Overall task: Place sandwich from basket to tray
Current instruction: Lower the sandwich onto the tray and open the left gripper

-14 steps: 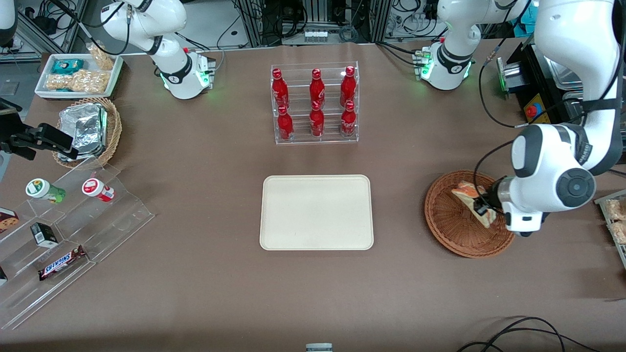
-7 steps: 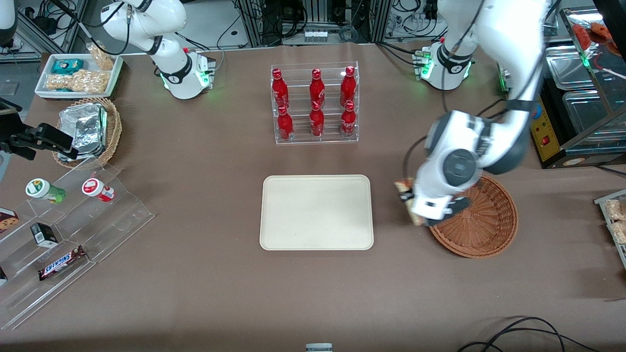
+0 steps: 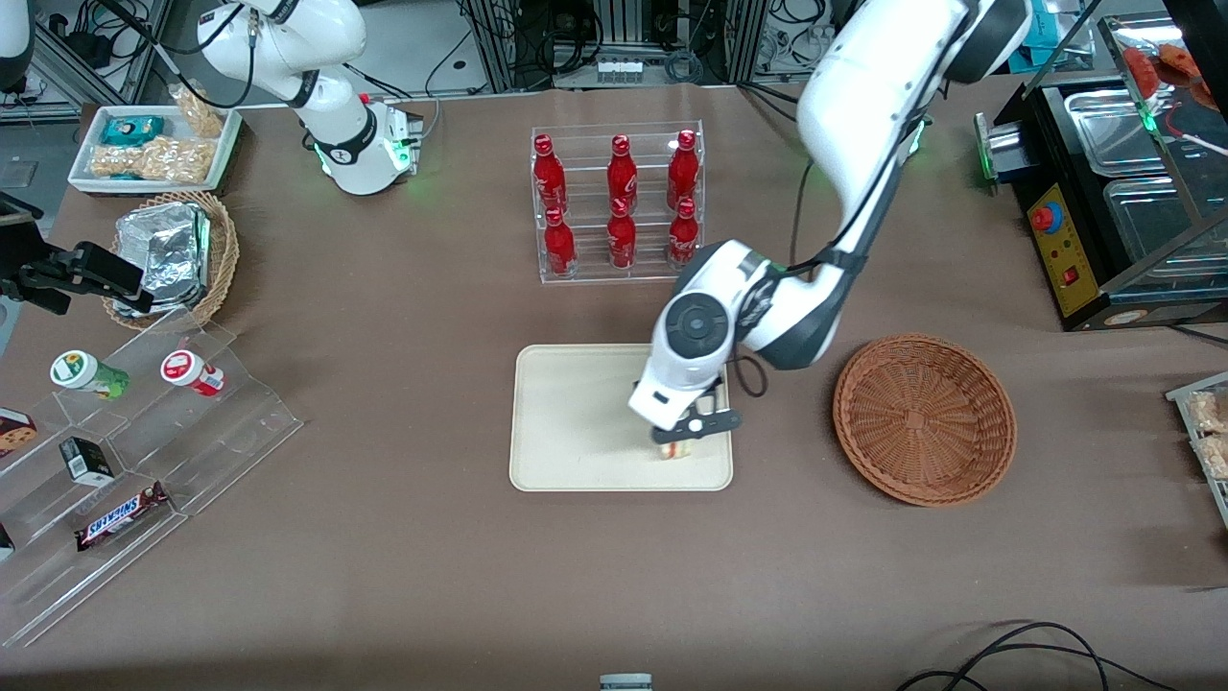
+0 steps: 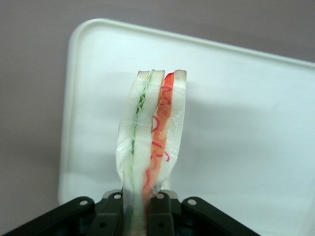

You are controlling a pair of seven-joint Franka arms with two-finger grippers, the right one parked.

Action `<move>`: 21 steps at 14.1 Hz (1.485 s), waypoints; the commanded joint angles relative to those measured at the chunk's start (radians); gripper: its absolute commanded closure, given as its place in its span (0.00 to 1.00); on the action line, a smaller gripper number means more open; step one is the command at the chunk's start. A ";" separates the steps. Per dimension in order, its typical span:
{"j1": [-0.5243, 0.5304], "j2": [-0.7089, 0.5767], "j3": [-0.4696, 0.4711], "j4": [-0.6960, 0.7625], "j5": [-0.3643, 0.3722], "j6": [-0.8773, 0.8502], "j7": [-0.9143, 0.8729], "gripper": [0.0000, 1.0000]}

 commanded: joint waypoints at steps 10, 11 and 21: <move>-0.089 0.123 0.016 0.140 0.002 0.080 -0.047 0.00; -0.097 0.088 0.016 0.139 0.010 0.059 -0.030 0.00; -0.004 -0.334 0.110 -0.054 0.010 -0.421 0.068 0.00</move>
